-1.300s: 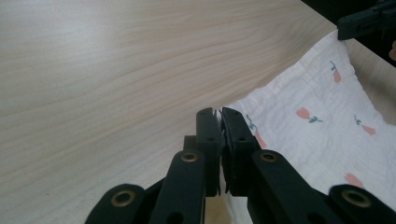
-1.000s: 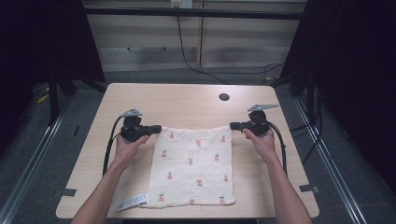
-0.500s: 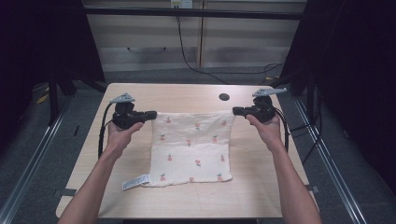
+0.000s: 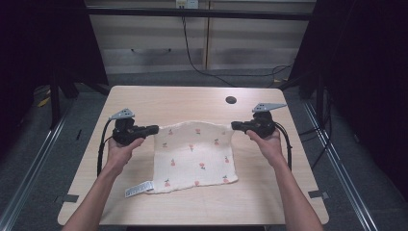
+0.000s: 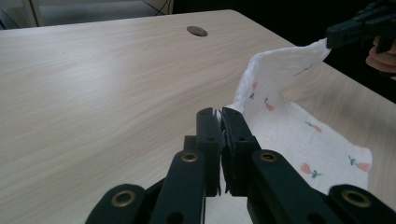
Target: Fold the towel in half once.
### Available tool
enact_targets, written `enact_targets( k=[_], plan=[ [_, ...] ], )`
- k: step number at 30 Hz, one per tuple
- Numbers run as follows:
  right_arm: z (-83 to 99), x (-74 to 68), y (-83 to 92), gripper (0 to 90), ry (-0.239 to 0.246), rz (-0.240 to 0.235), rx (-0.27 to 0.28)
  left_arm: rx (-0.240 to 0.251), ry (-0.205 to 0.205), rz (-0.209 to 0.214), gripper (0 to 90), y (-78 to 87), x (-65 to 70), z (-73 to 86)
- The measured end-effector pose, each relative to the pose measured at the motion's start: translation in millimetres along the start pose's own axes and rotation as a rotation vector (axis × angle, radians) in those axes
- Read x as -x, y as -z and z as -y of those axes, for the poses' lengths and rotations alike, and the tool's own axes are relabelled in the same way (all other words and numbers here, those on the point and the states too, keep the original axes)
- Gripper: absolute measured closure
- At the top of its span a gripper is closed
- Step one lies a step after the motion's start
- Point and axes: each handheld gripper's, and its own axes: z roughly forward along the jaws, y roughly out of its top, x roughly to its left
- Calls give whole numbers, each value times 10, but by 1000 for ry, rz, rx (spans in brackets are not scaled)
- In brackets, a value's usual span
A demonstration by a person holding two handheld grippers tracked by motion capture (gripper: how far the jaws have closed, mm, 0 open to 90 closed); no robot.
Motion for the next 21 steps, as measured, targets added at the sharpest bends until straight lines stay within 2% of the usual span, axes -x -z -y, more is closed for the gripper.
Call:
enact_targets(
  k=[4,11,14,18,21],
  plan=[
    [101,-55,51,890,1,-8,3,11,-6,3,867,90,89,42],
    [267,-124,130,890,1,-17,10,38,-22,47,867,229,312,167],
    [307,-143,169,890,-8,-19,33,36,-34,39,866,266,353,194],
    [388,-202,214,890,-9,-26,35,35,-17,32,867,339,364,283],
    [451,-232,241,890,-14,-25,31,26,-10,25,868,362,423,369]
  ],
)
